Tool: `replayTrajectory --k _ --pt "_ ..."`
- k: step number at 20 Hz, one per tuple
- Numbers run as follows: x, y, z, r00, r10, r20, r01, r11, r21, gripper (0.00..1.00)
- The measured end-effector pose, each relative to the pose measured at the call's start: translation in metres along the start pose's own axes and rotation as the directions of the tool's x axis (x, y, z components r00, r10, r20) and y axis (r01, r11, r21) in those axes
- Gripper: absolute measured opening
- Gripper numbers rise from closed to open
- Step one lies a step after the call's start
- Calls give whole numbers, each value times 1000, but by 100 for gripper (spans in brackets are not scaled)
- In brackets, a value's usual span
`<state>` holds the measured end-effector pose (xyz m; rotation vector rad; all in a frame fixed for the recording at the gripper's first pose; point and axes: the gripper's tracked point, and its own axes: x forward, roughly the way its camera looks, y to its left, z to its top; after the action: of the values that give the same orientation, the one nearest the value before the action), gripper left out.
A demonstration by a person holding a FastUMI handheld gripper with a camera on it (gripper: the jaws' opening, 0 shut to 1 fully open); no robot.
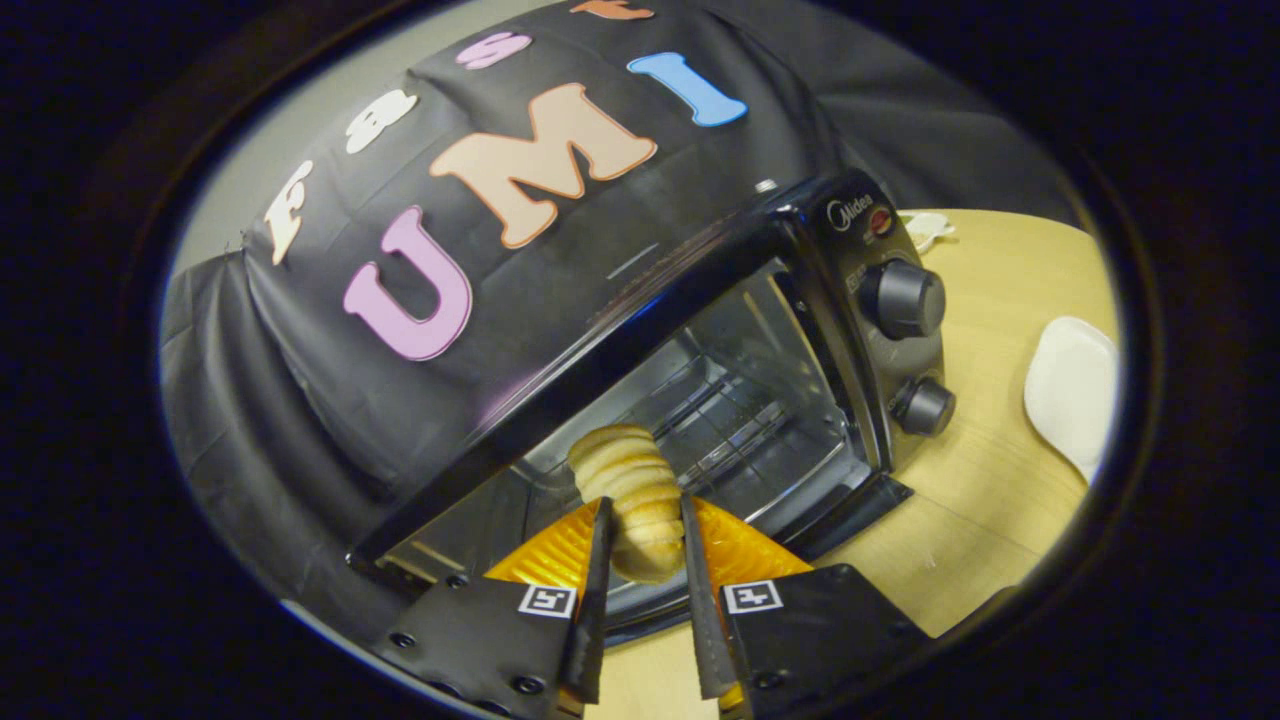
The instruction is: Open the toaster oven, put the food inside, and close the toaster oven door.
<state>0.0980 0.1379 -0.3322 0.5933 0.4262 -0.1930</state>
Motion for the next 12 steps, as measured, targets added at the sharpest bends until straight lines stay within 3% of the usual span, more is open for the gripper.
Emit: replayTrajectory --k 6,12 --pt "22 -3 9 995 -82 53 84 995 -49 39" --pt "33 1 -3 999 -51 15 52 992 -113 55"
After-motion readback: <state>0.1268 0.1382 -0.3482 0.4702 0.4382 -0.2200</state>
